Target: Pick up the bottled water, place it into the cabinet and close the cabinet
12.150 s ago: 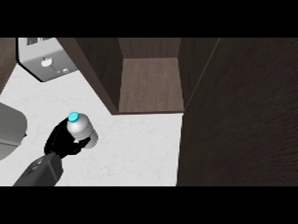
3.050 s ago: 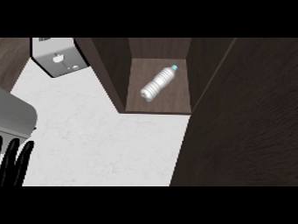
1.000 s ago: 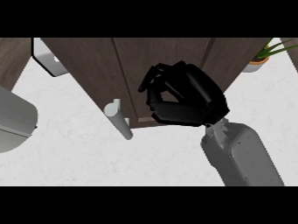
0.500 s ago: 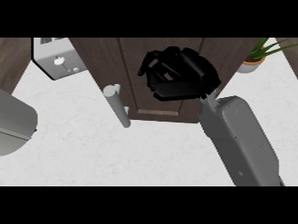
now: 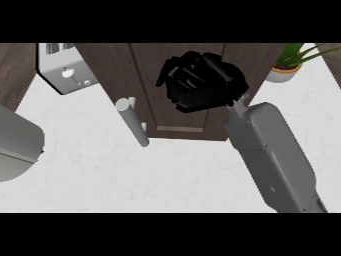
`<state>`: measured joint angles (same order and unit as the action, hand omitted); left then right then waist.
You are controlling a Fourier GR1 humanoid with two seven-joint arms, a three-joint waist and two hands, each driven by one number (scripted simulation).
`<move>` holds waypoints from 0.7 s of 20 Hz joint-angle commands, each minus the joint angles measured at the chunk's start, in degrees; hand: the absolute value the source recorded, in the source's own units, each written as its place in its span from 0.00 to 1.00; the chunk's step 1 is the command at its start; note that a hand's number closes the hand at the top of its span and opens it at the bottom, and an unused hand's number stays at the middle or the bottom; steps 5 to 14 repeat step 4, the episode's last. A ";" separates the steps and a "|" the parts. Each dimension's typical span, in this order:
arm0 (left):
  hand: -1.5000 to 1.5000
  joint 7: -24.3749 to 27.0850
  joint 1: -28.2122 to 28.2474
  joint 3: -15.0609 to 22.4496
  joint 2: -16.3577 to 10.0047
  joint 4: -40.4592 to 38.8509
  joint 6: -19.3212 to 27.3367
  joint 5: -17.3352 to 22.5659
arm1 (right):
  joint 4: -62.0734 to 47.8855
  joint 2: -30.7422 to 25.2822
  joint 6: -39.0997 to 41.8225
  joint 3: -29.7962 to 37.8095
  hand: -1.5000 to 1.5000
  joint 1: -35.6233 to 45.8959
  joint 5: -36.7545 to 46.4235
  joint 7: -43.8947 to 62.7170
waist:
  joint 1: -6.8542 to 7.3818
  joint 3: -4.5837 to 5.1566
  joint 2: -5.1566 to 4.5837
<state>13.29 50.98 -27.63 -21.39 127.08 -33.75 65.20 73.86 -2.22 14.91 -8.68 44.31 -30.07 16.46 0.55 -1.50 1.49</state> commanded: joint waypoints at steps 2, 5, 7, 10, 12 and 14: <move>0.00 -1.52 -0.89 0.64 0.21 2.04 1.35 0.71 | -9.96 2.11 -2.30 1.08 1.00 8.65 -0.32 -1.70 | 2.44 1.49 -2.17; 0.00 -1.19 1.65 -0.10 1.81 1.65 -2.38 -0.55 | -8.64 1.20 -1.02 3.14 1.00 8.31 -0.71 0.19 | 2.87 1.51 -1.79; 0.00 -1.19 1.65 -0.10 1.81 1.65 -2.38 -0.55 | -8.64 1.20 -1.02 3.14 1.00 8.31 -0.71 0.19 | 2.87 1.51 -1.79; 0.00 -1.19 1.65 -0.10 1.81 1.65 -2.38 -0.55 | -8.64 1.20 -1.02 3.14 1.00 8.31 -0.71 0.19 | 2.87 1.51 -1.79; 0.00 -1.19 1.65 -0.10 1.81 1.65 -2.38 -0.55 | -8.64 1.20 -1.02 3.14 1.00 8.31 -0.71 0.19 | 2.87 1.51 -1.79; 0.00 -1.19 1.65 -0.10 1.81 1.65 -2.38 -0.55 | -8.64 1.20 -1.02 3.14 1.00 8.31 -0.71 0.19 | 2.87 1.51 -1.79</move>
